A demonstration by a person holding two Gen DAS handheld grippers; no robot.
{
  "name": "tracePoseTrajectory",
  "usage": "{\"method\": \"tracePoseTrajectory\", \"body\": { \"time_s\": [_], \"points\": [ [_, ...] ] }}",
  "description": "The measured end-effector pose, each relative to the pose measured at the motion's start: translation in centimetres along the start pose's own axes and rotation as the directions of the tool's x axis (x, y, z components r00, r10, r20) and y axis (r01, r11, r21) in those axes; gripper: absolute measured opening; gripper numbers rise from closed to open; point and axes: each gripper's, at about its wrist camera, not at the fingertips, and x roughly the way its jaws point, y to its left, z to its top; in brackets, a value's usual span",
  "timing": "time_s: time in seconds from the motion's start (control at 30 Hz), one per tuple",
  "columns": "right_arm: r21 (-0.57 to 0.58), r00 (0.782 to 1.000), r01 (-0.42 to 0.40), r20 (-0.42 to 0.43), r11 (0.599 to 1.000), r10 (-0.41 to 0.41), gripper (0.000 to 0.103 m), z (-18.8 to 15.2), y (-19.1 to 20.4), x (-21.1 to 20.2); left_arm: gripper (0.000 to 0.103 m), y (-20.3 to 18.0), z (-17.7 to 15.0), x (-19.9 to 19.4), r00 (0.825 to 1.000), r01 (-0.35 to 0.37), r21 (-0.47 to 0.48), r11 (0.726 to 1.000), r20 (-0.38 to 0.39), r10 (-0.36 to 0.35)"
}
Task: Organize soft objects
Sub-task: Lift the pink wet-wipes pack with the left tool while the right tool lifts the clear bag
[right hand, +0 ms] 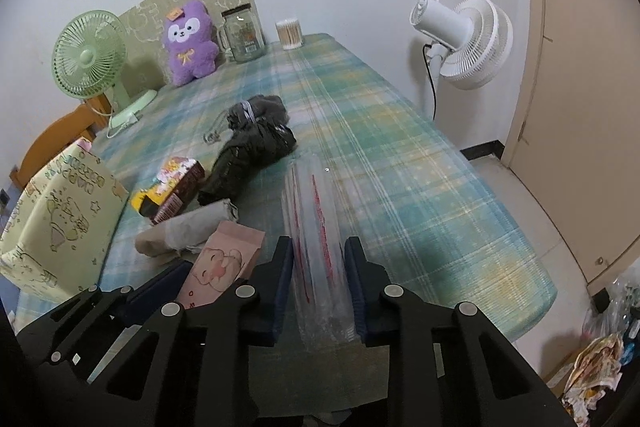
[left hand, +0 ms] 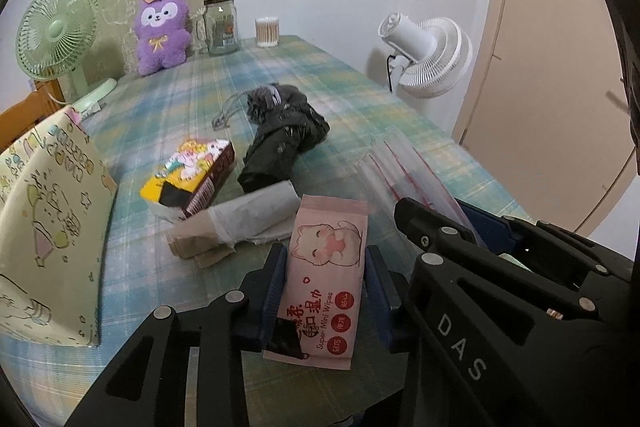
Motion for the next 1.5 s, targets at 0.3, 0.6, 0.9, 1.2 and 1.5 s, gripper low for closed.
{"method": "tracePoseTrajectory", "body": {
  "time_s": [0.3,0.6,0.9,1.2,1.5],
  "points": [
    [-0.015,0.999,0.005,0.045,1.000,-0.004,0.029,1.6,0.9,-1.8,0.040,0.2,1.6,-1.8,0.999,-0.005,-0.009,1.000,0.043,0.006],
    [-0.026,0.996,-0.003,0.093,1.000,0.005,0.029,3.6,1.5,-3.5,0.040,0.5,3.3,-3.4,0.996,-0.010,-0.018,1.000,0.087,0.011],
    [-0.026,0.991,0.003,0.135,1.000,0.001,0.029,5.4,2.2,-5.0,0.040,0.7,5.1,-4.9,0.992,-0.033,-0.004,0.999,0.122,0.033],
    [-0.027,0.985,0.011,0.174,1.000,-0.006,0.029,6.7,2.8,-6.5,0.040,0.8,6.6,-6.4,0.986,-0.055,0.026,0.998,0.160,0.050],
    [-0.035,0.979,0.040,0.202,0.999,-0.032,0.029,7.6,3.9,-7.9,0.040,1.5,7.3,-7.8,0.983,-0.044,0.029,0.999,0.181,0.038]
  ]
}}
